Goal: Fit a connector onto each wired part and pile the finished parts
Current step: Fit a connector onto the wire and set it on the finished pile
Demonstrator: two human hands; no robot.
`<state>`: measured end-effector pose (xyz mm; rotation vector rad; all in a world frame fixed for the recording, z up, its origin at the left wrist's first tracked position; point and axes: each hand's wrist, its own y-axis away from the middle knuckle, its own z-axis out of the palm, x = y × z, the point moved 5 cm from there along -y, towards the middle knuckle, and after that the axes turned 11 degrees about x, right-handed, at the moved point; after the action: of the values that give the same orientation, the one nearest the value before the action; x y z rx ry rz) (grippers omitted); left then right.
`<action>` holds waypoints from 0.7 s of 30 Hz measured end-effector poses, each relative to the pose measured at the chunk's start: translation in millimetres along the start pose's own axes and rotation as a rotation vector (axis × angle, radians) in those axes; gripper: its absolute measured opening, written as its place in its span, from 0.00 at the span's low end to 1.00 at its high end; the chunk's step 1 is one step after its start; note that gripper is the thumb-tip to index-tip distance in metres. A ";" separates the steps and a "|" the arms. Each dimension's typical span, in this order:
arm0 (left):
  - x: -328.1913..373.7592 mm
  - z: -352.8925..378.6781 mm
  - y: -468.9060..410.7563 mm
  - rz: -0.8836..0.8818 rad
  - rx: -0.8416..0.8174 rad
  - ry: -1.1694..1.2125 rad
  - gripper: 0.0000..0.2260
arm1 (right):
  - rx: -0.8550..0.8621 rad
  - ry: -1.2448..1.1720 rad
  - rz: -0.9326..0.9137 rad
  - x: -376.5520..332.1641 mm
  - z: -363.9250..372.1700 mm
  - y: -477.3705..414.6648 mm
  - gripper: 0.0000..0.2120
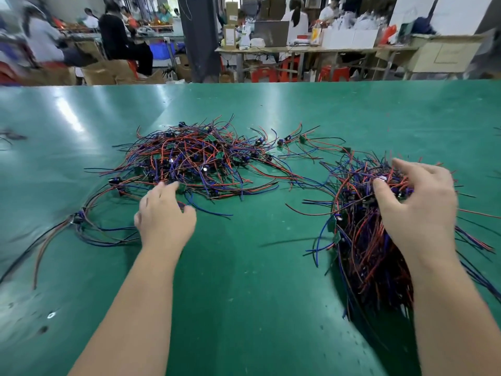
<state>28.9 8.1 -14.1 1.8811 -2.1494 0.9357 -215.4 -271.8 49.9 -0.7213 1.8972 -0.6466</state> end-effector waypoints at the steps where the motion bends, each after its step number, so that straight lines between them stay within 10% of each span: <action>1: -6.3 6.3 -1.6 -0.008 -0.081 -0.089 0.24 | 0.006 -0.010 0.015 0.5 0.2 0.2 0.18; 9: -13.5 5.8 -6.6 -0.001 0.084 -0.051 0.05 | -0.005 -0.142 0.026 -17.3 3.9 10.7 0.13; 21: -28.7 7.6 -16.1 -0.105 0.024 -0.209 0.12 | 0.001 -0.213 -0.004 -26.1 7.4 17.7 0.12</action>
<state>52.2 28.0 -28.3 2.1673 -2.1310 0.7787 -203.0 -241.9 50.3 -0.7625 1.7006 -0.5503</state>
